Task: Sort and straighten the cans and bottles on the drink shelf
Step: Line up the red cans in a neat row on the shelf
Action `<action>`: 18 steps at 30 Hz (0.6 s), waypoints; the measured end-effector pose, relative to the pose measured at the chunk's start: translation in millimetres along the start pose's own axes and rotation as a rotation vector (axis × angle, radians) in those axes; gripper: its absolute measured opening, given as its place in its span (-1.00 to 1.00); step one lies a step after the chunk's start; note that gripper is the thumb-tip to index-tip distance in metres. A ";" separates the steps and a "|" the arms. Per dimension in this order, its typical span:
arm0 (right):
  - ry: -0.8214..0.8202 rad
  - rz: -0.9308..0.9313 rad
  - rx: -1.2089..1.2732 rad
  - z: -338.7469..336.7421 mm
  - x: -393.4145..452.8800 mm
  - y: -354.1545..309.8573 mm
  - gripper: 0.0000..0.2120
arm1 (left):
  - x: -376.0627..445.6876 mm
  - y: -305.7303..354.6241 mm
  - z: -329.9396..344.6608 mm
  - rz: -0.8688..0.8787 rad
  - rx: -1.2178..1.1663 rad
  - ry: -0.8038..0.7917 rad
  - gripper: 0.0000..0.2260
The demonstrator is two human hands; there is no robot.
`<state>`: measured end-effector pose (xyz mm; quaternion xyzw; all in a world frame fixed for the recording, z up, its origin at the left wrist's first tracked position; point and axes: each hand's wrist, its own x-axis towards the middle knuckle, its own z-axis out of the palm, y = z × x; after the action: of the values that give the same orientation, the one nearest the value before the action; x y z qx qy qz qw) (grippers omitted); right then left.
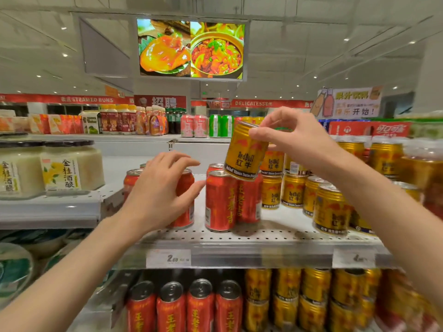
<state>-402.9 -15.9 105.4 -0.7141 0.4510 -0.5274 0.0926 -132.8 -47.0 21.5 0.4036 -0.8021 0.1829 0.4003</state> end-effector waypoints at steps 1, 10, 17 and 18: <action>0.004 0.002 -0.043 -7.1 -8.9 1.6 -0.72 | 1.6 7.8 4.3 0.026 -0.013 0.002 -0.55; -0.059 0.039 -0.363 -48.0 -63.6 44.4 -0.74 | 16.6 48.4 53.6 0.072 -0.025 -0.107 -0.46; -0.201 -0.055 -0.769 -38.8 -67.0 80.1 -0.67 | 12.8 51.9 58.8 0.068 0.019 -0.089 -0.48; -0.211 -0.046 -0.808 -39.8 -67.3 81.8 -0.64 | 11.8 51.1 58.9 0.078 0.024 -0.087 -0.47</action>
<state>-483.4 0.5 27.6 -0.7529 0.5935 -0.2342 -0.1610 -206.7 -58.1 -3.7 0.3842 -0.8316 0.1903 0.3529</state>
